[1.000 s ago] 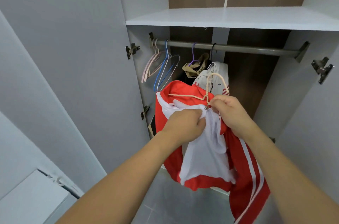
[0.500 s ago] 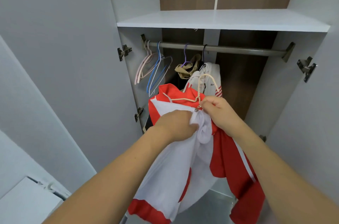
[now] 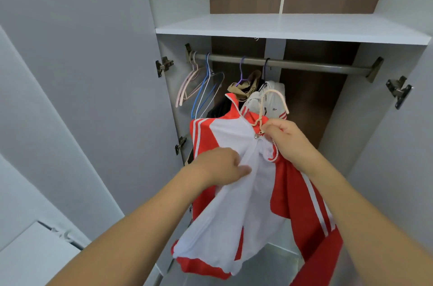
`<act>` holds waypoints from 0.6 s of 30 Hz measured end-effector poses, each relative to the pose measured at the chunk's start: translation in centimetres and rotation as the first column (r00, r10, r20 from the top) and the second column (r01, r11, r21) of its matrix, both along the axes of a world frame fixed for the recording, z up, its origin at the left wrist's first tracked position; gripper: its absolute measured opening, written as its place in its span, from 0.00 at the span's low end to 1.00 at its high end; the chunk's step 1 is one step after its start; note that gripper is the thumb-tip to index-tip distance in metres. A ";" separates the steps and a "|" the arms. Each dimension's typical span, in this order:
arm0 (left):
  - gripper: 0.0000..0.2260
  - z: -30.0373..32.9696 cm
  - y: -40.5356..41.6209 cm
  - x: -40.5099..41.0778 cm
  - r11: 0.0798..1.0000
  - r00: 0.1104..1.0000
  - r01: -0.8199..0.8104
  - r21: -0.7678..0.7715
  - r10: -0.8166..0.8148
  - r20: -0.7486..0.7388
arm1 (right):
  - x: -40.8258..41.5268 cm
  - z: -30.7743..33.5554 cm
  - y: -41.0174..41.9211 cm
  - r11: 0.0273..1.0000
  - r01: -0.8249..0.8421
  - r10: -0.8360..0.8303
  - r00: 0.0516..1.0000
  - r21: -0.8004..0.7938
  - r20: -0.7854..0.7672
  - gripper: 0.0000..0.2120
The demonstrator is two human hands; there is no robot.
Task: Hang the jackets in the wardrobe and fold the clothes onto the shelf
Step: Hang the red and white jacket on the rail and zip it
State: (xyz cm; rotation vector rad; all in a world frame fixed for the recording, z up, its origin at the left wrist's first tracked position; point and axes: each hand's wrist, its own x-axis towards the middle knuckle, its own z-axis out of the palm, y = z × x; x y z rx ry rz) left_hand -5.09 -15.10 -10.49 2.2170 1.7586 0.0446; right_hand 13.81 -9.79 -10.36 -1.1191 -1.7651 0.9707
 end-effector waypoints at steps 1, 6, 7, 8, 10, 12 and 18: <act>0.18 0.3 0.3 0.8 0.995 0.997 -0.033 0.094 0.026 0.079 | -0.4 0.1 0.0 1.000 -0.028 0.027 0.999 0.010 0.034 0.16; 0.10 -0.1 0.7 2.6 0.979 0.992 -0.042 0.199 0.017 0.126 | -0.6 -0.5 0.3 0.999 -0.003 0.001 0.999 0.050 0.033 0.15; 0.11 -0.1 0.4 2.3 0.984 0.991 -0.023 0.177 -0.001 0.134 | -0.3 -0.7 0.3 0.998 0.015 -0.017 0.999 0.061 0.039 0.16; 0.13 -0.1 0.2 1.9 0.989 0.991 0.011 0.150 -0.030 0.129 | 0.1 -0.9 0.4 0.997 0.034 -0.036 0.999 0.065 0.038 0.18; 0.16 0.0 -0.6 0.8 0.994 0.990 0.081 0.066 -0.089 0.111 | 0.9 -1.1 0.6 0.997 0.058 -0.059 0.998 0.047 0.025 0.19; 0.16 -0.3 -1.4 -0.5 0.993 0.989 0.109 -0.032 -0.106 0.099 | 1.3 -1.0 0.7 0.998 0.059 -0.060 0.998 0.038 0.012 0.17; 0.14 0.1 -0.5 -1.8 0.991 0.996 0.025 -0.129 -0.014 0.086 | 0.9 0.7 0.6 0.997 0.051 -0.046 0.995 0.057 -0.085 0.15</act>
